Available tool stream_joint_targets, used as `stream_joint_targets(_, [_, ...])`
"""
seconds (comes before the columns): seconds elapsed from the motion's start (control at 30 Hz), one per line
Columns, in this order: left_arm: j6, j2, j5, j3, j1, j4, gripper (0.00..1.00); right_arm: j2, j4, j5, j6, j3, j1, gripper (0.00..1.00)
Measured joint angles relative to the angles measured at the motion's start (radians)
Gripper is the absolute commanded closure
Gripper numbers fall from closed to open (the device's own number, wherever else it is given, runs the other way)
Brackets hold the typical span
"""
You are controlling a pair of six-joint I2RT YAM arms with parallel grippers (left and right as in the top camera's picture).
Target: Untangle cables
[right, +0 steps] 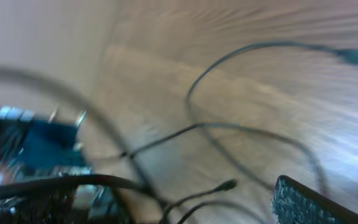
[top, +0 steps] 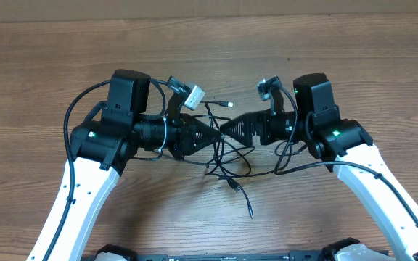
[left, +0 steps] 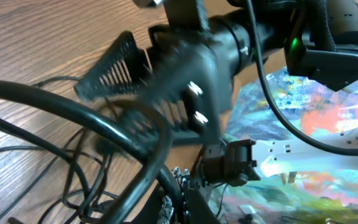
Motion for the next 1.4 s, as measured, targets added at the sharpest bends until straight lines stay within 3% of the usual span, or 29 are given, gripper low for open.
stream_joint_targets(0.2, [0.07, 0.0, 0.12, 0.0, -0.064, -0.002, 0.96, 0.0, 0.132, 0.14, 0.154, 0.0, -0.008, 0.0])
stream_joint_targets(0.4, [0.134, 0.0, 0.191, 0.0, -0.143, -0.003, 0.96, 0.0, 0.039, 0.306, 0.283, 0.0, -0.014, 0.0])
stream_joint_targets(0.6, [0.168, 0.0, 0.208, 0.0, -0.15, 0.007, 0.96, 0.0, -0.1, 0.402, 0.273, 0.0, -0.073, 0.0])
stream_joint_targets(0.8, [0.171, 0.0, 0.219, 0.0, -0.108, 0.135, 0.96, 0.0, -0.265, 0.423, 0.186, 0.0, -0.081, 0.0])
stream_joint_targets(0.9, [0.077, 0.0, 0.223, 0.0, -0.051, 0.292, 0.96, 0.001, -0.342, 0.431, 0.158, 0.0, -0.081, 0.0])
stream_joint_targets(1.13, [-0.309, 0.0, 0.234, 0.0, 0.179, 0.71, 0.96, 0.093, -0.418, 0.485, 0.143, 0.0, -0.101, 0.0])
stream_joint_targets(1.27, [-0.49, 0.0, 0.259, 0.0, 0.31, 0.813, 0.96, 0.185, -0.407, 0.517, 0.147, 0.0, -0.135, 0.0])
stream_joint_targets(1.4, [-0.572, 0.0, 0.313, 0.0, 0.37, 0.819, 0.96, 0.234, -0.399, 0.534, 0.146, 0.0, -0.146, 0.0])
